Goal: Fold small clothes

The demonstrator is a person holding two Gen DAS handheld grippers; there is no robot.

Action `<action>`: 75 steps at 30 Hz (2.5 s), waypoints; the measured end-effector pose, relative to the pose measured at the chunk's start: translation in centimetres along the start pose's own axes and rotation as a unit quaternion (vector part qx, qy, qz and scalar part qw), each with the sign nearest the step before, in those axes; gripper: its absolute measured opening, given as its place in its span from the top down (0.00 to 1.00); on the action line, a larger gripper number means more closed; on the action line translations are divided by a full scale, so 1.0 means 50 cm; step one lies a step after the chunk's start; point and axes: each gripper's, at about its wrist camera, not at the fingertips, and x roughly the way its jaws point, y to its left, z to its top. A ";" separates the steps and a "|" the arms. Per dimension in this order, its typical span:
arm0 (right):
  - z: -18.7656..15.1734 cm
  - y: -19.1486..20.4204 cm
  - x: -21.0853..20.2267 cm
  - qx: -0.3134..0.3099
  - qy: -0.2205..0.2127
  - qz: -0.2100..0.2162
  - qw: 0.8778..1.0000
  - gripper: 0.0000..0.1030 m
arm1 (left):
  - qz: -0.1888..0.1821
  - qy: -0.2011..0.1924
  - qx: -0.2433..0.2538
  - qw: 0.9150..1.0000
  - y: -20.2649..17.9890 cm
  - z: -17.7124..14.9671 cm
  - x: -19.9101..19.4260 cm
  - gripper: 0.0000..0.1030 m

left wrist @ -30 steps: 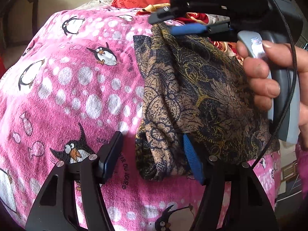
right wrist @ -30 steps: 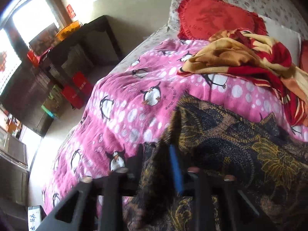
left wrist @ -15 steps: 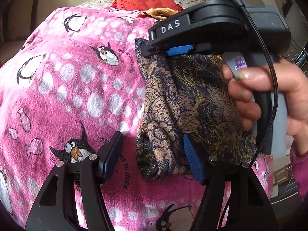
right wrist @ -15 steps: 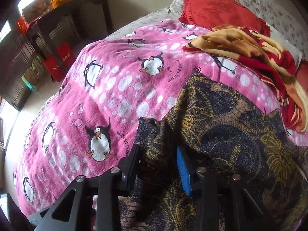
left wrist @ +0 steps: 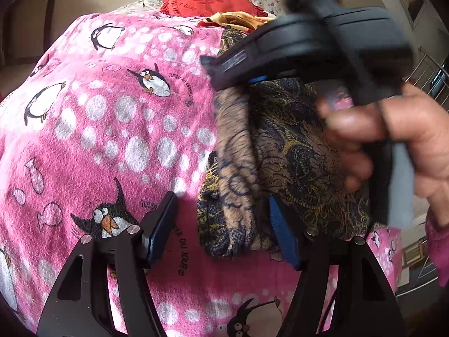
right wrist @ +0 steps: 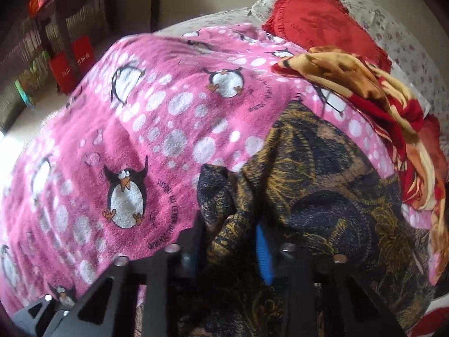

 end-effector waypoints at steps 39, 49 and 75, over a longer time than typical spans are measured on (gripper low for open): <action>0.008 -0.070 -0.018 0.028 -0.006 0.035 0.999 0.60 | 0.006 0.032 -0.018 0.999 -0.072 0.053 0.055 0.67; -0.027 -0.112 -0.044 0.060 -0.021 0.085 0.994 0.64 | 0.034 0.036 0.003 0.999 -0.117 0.052 0.080 0.60; -0.153 -0.408 -0.292 0.123 -0.104 0.090 0.983 0.85 | -0.099 0.041 0.187 0.977 -0.533 0.130 0.066 0.85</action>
